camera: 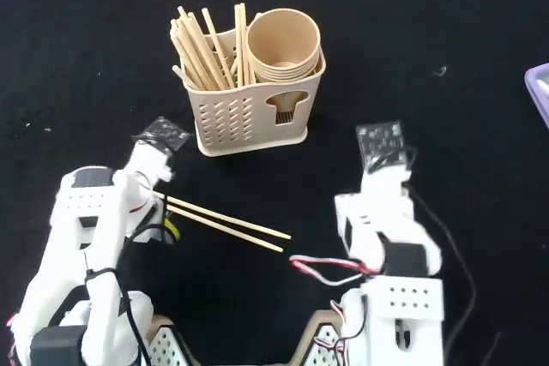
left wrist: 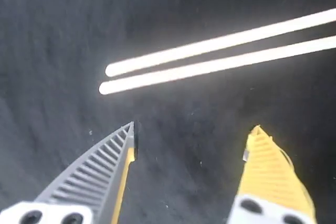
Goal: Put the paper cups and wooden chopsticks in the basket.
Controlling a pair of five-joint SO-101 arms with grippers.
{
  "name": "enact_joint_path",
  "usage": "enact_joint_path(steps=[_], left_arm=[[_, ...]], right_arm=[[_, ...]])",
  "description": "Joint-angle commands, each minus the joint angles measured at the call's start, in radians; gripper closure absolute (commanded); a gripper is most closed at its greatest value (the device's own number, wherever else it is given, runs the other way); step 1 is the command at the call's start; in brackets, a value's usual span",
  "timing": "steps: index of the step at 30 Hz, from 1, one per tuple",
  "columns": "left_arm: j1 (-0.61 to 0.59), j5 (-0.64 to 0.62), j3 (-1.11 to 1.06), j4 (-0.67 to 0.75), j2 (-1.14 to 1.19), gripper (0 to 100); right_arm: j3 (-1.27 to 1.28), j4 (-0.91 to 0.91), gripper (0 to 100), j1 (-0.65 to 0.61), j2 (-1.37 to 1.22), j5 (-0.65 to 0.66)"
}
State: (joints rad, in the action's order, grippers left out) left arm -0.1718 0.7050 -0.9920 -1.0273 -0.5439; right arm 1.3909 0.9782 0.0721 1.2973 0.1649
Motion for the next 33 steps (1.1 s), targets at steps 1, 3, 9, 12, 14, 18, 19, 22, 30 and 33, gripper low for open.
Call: enact_joint_path(steps=[1,3,9,12,14,18,19,22,30,33], left_arm=[[0.054,0.015,0.059,0.075,-0.002,66],[0.074,0.015,0.051,0.115,0.000,66],[0.082,0.078,0.059,0.167,0.000,66],[0.084,0.078,0.050,0.164,0.000,66],[0.067,0.078,0.031,0.163,-0.002,66],[0.016,0.049,-0.010,0.163,-0.012,66],[-0.004,0.012,-0.018,0.163,-0.012,66],[-0.042,-0.098,-0.053,0.163,-0.014,66],[-0.219,-0.480,-0.093,0.170,-0.014,66],[-0.283,-0.637,-0.085,0.172,-0.014,66]], right_arm=[[0.093,-0.063,83.2,0.012,0.122,0.015],[0.125,-0.063,83.2,0.012,0.166,0.015],[0.174,-0.063,83.2,0.012,0.249,0.015],[0.179,-0.060,83.2,0.012,0.257,0.015],[0.177,-0.040,83.2,0.011,0.266,0.017],[0.168,-0.008,83.2,-0.051,0.266,0.041],[0.154,0.008,83.2,-0.084,0.266,0.084],[0.088,0.077,83.1,-0.180,0.260,0.166],[-0.016,0.150,83.1,-0.465,0.254,0.250],[-0.018,0.143,83.1,-0.597,0.217,0.235]])
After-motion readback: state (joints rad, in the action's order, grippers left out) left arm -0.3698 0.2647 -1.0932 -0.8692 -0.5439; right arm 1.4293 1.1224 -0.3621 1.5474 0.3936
